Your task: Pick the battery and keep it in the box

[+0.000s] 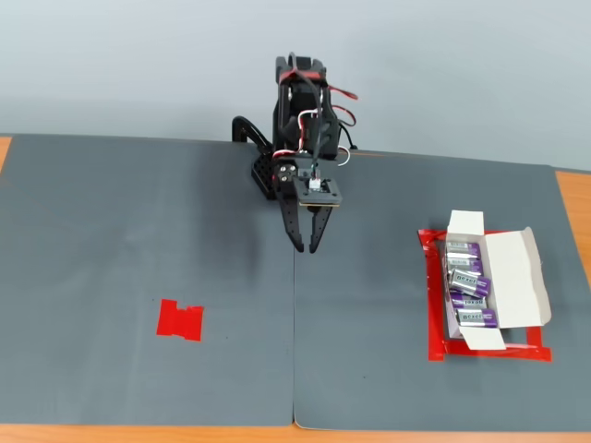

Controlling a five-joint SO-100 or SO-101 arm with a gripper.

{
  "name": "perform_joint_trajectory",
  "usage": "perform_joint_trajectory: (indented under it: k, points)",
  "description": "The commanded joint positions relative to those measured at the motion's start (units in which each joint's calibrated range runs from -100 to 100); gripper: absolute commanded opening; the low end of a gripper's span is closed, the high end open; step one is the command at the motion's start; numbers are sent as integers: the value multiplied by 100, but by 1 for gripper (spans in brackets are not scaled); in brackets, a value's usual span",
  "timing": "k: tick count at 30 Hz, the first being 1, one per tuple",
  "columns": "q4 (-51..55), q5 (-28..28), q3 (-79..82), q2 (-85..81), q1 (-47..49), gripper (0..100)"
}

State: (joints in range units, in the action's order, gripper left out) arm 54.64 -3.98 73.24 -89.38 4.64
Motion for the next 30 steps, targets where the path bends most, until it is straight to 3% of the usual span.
perform_joint_trajectory:
  k: [1,24,30]
  points:
    - [-108,-6,315,-392,-214,4]
    - [83,0,2568,-1028,-259,4]
    - [1029,5,2269,-1028,-252,4]
